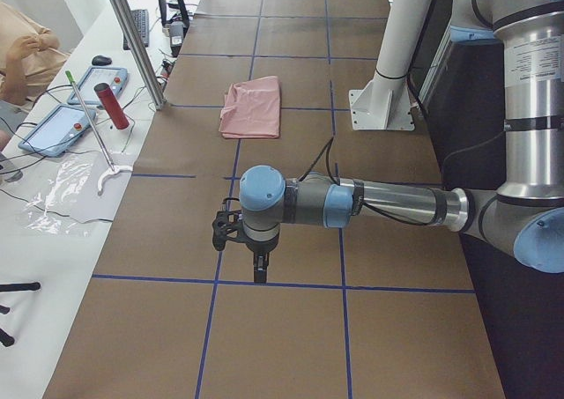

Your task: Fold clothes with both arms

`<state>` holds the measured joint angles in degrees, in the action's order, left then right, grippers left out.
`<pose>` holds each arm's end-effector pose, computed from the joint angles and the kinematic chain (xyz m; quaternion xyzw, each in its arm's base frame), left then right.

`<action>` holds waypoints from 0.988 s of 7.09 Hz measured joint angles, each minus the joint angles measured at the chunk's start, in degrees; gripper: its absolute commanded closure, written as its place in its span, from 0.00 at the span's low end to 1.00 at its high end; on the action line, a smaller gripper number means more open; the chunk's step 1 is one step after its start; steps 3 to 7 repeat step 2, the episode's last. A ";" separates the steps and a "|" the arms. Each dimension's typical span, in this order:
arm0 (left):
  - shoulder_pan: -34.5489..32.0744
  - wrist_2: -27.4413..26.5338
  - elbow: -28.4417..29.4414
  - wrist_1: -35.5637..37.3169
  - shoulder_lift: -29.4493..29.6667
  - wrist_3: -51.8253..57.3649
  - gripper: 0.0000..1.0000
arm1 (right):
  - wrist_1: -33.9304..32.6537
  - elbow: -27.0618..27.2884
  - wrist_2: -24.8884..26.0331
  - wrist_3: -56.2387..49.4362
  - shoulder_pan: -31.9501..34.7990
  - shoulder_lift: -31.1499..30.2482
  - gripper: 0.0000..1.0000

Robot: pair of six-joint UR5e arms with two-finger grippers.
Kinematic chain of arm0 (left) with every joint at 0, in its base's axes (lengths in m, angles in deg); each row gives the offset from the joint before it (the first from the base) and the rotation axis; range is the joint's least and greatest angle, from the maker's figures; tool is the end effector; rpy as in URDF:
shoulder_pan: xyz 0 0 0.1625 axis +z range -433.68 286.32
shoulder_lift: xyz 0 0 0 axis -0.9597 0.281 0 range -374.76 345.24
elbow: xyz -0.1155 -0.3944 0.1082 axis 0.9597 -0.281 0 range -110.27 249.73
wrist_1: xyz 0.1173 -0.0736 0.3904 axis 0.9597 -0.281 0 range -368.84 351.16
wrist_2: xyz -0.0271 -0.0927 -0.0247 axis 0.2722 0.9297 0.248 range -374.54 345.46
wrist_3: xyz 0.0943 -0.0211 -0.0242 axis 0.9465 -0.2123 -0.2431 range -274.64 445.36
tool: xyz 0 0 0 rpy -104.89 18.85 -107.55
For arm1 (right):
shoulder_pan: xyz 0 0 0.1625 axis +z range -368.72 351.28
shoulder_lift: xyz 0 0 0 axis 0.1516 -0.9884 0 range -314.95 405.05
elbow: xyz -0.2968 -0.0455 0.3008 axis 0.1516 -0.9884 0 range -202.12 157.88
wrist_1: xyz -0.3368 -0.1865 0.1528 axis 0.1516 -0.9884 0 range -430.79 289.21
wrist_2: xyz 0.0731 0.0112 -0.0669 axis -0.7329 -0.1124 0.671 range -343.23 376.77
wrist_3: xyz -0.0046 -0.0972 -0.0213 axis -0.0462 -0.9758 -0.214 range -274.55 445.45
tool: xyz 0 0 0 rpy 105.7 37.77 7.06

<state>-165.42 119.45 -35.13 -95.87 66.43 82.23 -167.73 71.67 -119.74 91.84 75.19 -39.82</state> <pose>-0.0771 -0.4261 0.6073 0.0203 0.3746 -0.0293 0.9265 0.0047 -0.5309 0.5901 -0.0272 -0.3942 -0.0044 0.9186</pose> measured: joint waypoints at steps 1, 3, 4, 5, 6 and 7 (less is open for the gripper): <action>-0.01 -0.01 -0.76 0.94 -0.96 0.13 0.00 | 0.00 0.02 -0.04 -0.03 0.01 -0.07 0.00; 0.00 0.04 -1.03 1.30 -1.56 0.22 0.00 | -0.02 -0.05 -0.06 -0.05 0.02 -0.09 0.00; 0.00 0.04 -1.03 1.30 -1.56 0.22 0.00 | -0.02 -0.05 -0.06 -0.05 0.02 -0.09 0.00; 0.00 0.04 -1.03 1.30 -1.56 0.22 0.00 | -0.02 -0.05 -0.06 -0.05 0.02 -0.09 0.00; 0.00 0.04 -1.03 1.30 -1.56 0.22 0.00 | -0.02 -0.05 -0.06 -0.05 0.02 -0.09 0.00; 0.00 0.04 -1.03 1.30 -1.56 0.22 0.00 | -0.02 -0.05 -0.06 -0.05 0.02 -0.09 0.00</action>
